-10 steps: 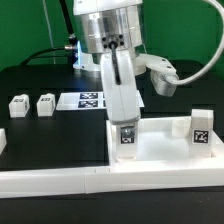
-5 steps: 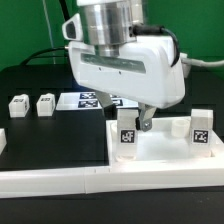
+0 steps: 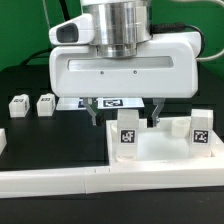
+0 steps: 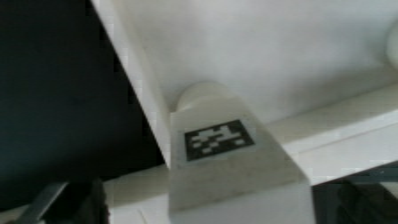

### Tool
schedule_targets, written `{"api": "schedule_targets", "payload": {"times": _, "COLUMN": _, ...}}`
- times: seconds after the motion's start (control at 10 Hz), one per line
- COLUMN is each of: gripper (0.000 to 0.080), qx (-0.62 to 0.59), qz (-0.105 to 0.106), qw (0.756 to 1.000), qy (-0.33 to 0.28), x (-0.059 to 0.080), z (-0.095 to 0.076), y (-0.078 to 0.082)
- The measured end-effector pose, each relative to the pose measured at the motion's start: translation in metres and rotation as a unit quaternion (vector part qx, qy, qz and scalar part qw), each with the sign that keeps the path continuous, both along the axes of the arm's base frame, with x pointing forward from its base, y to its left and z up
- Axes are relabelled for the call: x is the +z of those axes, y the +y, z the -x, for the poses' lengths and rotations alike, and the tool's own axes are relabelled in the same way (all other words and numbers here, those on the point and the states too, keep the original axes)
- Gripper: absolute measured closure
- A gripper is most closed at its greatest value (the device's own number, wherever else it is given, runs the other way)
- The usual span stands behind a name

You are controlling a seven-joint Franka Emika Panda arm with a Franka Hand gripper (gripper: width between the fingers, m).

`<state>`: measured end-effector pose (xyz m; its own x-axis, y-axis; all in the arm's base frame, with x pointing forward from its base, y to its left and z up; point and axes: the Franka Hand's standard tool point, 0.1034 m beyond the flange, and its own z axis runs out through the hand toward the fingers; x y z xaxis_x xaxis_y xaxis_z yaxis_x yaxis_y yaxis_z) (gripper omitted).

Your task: Assemble square table

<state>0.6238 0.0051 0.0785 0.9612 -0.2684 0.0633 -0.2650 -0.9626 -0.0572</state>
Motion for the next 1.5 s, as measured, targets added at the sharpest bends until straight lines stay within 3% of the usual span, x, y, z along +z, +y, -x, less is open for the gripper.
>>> {"api": "schedule_targets", "payload": {"times": 0.3, "gripper": 0.0162, "qx": -0.036, "qz": -0.004, "qw": 0.999, "qy": 0.001, "x": -0.0001, "z": 0.0000, "y": 0.0008}}
{"api": "schedule_targets", "payload": {"times": 0.4, "gripper": 0.0354, "qx": -0.075, "qz": -0.008, "qw": 0.997, "qy": 0.003, "x": -0.0001, "z": 0.0000, "y": 0.0014}}
{"api": "schedule_targets", "payload": {"times": 0.5, "gripper": 0.0354, "qx": -0.103, "qz": -0.011, "qw": 0.995, "qy": 0.004, "x": -0.0001, "z": 0.0000, "y": 0.0016}}
{"api": "schedule_targets", "payload": {"times": 0.6, "gripper": 0.0510, "qx": -0.144, "qz": -0.015, "qw": 0.989, "qy": 0.005, "x": 0.0000, "z": 0.0000, "y": 0.0013}}
{"api": "schedule_targets", "payload": {"times": 0.9, "gripper": 0.0509, "qx": -0.272, "qz": -0.028, "qw": 0.962, "qy": 0.010, "x": -0.0012, "z": -0.0006, "y": -0.0004}}
{"api": "schedule_targets", "payload": {"times": 1.1, "gripper": 0.0509, "qx": -0.379, "qz": -0.046, "qw": 0.924, "qy": 0.022, "x": -0.0012, "z": -0.0007, "y": -0.0027}}
{"api": "schedule_targets", "payload": {"times": 1.4, "gripper": 0.0509, "qx": -0.601, "qz": -0.088, "qw": 0.793, "qy": 0.039, "x": -0.0025, "z": 0.0010, "y": -0.0032}}
{"api": "schedule_targets", "payload": {"times": 1.5, "gripper": 0.0509, "qx": -0.634, "qz": -0.098, "qw": 0.766, "qy": 0.042, "x": -0.0029, "z": 0.0012, "y": -0.0026}}
